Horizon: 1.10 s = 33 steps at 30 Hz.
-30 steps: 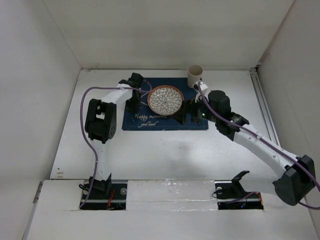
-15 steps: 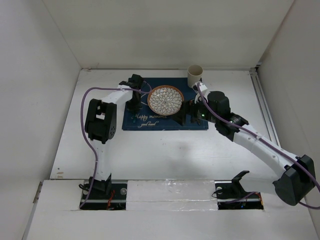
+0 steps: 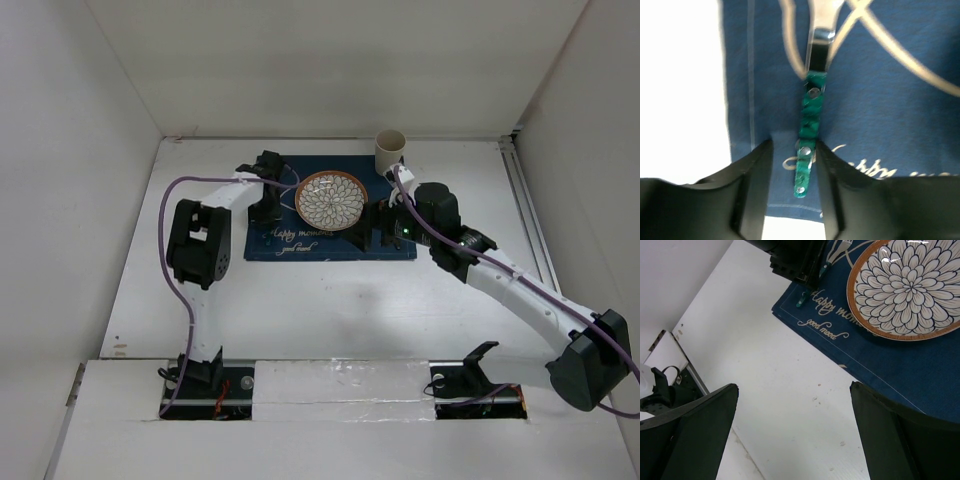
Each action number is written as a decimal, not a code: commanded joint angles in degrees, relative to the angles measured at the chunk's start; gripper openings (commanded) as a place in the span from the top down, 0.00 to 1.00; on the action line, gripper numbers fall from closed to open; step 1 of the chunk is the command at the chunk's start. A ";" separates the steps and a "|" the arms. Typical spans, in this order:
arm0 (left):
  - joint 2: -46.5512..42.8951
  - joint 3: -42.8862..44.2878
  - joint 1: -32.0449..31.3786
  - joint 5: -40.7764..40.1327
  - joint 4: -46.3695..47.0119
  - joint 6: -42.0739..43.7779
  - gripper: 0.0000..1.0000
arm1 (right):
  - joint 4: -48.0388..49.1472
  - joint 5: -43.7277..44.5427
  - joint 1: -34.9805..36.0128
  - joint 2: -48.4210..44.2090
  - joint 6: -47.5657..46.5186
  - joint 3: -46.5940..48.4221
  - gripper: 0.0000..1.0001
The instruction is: Set the dinner table for one person
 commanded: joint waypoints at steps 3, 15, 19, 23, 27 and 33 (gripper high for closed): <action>-8.46 -1.07 0.14 -5.26 -3.63 -4.29 0.54 | 3.41 1.18 0.52 0.16 -0.94 0.10 0.00; -31.22 -2.12 0.14 -10.43 -3.53 -10.87 0.00 | -16.96 24.45 0.52 -13.89 0.12 7.65 0.00; -44.48 -8.25 0.66 -18.17 -2.32 -15.36 0.00 | -30.14 37.63 0.52 -23.02 1.43 12.92 0.00; -58.81 -14.14 0.66 -21.43 -1.08 -16.60 0.00 | -40.78 45.21 0.52 -29.61 3.53 15.39 0.00; -74.08 -19.08 0.66 -25.55 -1.08 -17.92 0.00 | -48.68 46.53 0.52 -36.30 4.85 16.01 0.00; -87.74 -25.84 0.66 -27.41 -4.06 -21.43 0.00 | -53.62 48.63 1.04 -43.60 6.44 20.48 0.00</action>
